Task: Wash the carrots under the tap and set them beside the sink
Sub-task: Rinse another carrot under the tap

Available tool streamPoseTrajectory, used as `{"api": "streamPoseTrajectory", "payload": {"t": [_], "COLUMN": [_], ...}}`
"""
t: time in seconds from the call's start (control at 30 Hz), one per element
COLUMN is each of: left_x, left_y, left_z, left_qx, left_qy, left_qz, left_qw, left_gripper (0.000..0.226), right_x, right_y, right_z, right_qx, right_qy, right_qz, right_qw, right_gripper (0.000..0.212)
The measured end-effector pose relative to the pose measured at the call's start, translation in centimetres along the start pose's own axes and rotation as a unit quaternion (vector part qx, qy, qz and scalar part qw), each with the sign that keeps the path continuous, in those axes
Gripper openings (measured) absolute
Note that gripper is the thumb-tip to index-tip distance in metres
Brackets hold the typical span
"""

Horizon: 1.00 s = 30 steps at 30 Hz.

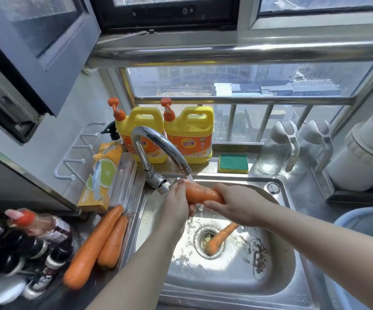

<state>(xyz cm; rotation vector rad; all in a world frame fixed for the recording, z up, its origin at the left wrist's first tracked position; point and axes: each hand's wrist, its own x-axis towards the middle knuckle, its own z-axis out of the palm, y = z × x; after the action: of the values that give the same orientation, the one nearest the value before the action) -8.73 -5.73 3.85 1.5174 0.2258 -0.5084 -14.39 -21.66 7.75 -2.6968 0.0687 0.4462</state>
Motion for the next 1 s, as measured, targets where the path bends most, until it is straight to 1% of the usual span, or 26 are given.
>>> {"api": "streamPoseTrajectory", "payload": {"t": [0.07, 0.1, 0.13, 0.17, 0.2, 0.23, 0.27, 0.37, 0.43, 0.47, 0.5, 0.53, 0.6, 0.63, 0.67, 0.7, 0.77, 0.8, 0.87, 0.93, 1.0], "left_x": [-0.8, -1.0, -1.0, -0.9, -0.6, -0.3, -0.3, -0.7, -0.4, -0.1, 0.1, 0.1, 0.0, -0.3, -0.5, -0.6, -0.6, -0.5, -0.5, -0.1, 0.1], "left_y": [0.4, 0.4, 0.2, -0.2, -0.5, -0.8, -0.6, 0.4, 0.4, 0.3, 0.4, 0.4, 0.4, 0.3, 0.2, -0.1, -0.5, -0.6, -0.3, 0.1, 0.2], "left_z": [0.0, -0.1, -0.3, -0.5, -0.9, -1.2, -1.3, -1.3, -1.3, -1.2, -1.1, -1.0, -1.0, -1.2, -1.5, -1.7, -2.0, -1.8, -1.2, -0.7, -0.8], "left_qx": [-0.106, -0.125, -0.106, -0.040, 0.043, 0.120, 0.171, 0.218, 0.213, 0.195, 0.165, 0.131, 0.092, 0.090, 0.104, 0.142, 0.222, 0.236, 0.195, 0.120, 0.073], "left_qy": [-0.022, -0.038, -0.056, -0.064, -0.062, -0.053, -0.046, -0.025, -0.006, 0.009, 0.022, 0.029, 0.018, 0.002, -0.018, -0.037, -0.042, -0.025, 0.016, 0.040, 0.013], "left_qz": [-0.047, -0.050, -0.035, -0.004, 0.030, 0.060, 0.075, 0.099, 0.123, 0.131, 0.125, 0.112, 0.076, 0.069, 0.076, 0.092, 0.116, 0.124, 0.131, 0.104, 0.060], "left_qw": [0.993, 0.990, 0.992, 0.997, 0.997, 0.990, 0.981, 0.971, 0.969, 0.972, 0.978, 0.985, 0.993, 0.994, 0.991, 0.985, 0.967, 0.963, 0.972, 0.986, 0.995], "left_gripper": [0.031, 0.029, 0.028, 0.029, 0.034, 0.042, 0.049, 0.055, 0.045, 0.035, 0.023, 0.015, 0.018, 0.018, 0.020, 0.028, 0.047, 0.048, 0.035, 0.015, 0.014], "right_x": [0.1, 0.1, 0.2, 0.3, 0.4, 0.5, 0.6, 0.6, 0.6, 0.6, 0.7, 0.7, 1.1, 1.2, 1.3, 1.4, 1.2, 1.1, 0.9, 0.7, 0.6], "right_y": [0.4, 0.6, 0.8, 0.8, 0.7, 0.5, 0.4, 0.0, -0.4, -0.7, -0.8, -1.0, -0.9, -0.7, -0.5, -0.3, -0.3, -0.5, -0.9, -1.3, -1.2], "right_z": [-0.5, -0.7, -0.8, -0.8, -0.6, -0.4, -0.1, 0.6, 1.0, 1.1, 1.2, 1.2, 0.9, 0.8, 0.7, 0.7, 0.9, 1.0, 1.2, 1.2, 1.1], "right_qx": [0.040, 0.044, 0.037, 0.024, 0.012, 0.004, 0.000, -0.007, -0.023, -0.025, -0.022, -0.018, -0.004, 0.013, 0.033, 0.045, 0.035, 0.021, 0.002, -0.015, -0.028], "right_qy": [-0.033, -0.036, -0.030, -0.019, -0.005, 0.010, 0.025, 0.084, 0.116, 0.123, 0.124, 0.117, 0.079, 0.053, 0.030, 0.017, 0.028, 0.045, 0.080, 0.103, 0.105], "right_qz": [-0.008, -0.012, -0.015, -0.019, -0.021, -0.024, -0.024, -0.025, -0.031, -0.032, -0.030, -0.025, -0.009, -0.002, 0.004, 0.006, 0.006, 0.005, 0.002, -0.005, -0.003], "right_qw": [0.999, 0.998, 0.999, 0.999, 1.000, 1.000, 0.999, 0.996, 0.993, 0.992, 0.992, 0.993, 0.997, 0.998, 0.999, 0.999, 0.999, 0.999, 0.997, 0.995, 0.994], "right_gripper": [0.033, 0.033, 0.033, 0.033, 0.034, 0.036, 0.036, 0.040, 0.040, 0.040, 0.040, 0.040, 0.034, 0.030, 0.026, 0.025, 0.030, 0.033, 0.037, 0.036, 0.036]}}
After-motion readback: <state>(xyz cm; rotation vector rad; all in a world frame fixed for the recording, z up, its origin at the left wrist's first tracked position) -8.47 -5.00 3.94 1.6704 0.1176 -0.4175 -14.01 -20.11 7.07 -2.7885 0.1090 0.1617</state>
